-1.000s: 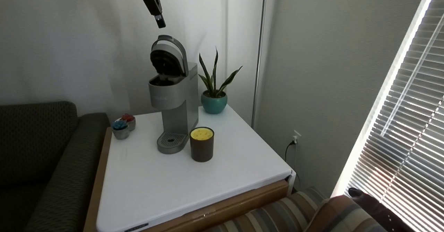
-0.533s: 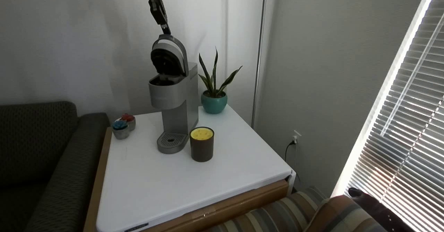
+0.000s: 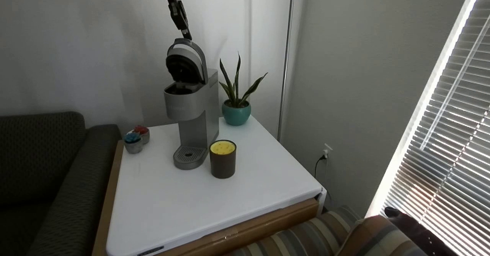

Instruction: Close the lid of the coffee maker

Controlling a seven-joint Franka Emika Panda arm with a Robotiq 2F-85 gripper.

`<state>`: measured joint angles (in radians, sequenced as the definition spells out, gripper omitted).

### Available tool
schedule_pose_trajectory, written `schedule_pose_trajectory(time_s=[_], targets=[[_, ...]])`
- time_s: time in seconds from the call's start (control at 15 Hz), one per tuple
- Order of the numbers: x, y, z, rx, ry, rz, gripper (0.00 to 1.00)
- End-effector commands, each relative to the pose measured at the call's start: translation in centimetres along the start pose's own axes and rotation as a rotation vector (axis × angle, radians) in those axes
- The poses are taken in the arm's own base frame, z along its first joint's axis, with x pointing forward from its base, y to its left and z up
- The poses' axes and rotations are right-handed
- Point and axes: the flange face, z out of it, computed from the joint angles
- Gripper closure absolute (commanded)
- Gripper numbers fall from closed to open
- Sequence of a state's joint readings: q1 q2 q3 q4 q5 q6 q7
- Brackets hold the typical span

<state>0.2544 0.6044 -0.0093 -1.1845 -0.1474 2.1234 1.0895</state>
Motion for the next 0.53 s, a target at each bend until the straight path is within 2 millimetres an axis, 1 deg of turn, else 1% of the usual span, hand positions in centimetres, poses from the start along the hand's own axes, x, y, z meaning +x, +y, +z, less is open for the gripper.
schedule_pose_trajectory(time_s=[0.0,0.2,0.47], targets=[[0.4,0.2,-1.2,-0.020,0.000,0.010,1.00],[0.5,0.5,-1.7,-0.026,0.004,0.013,1.00],[0.2,1.2,-1.5,-0.029,-0.013,0.025,1.00]])
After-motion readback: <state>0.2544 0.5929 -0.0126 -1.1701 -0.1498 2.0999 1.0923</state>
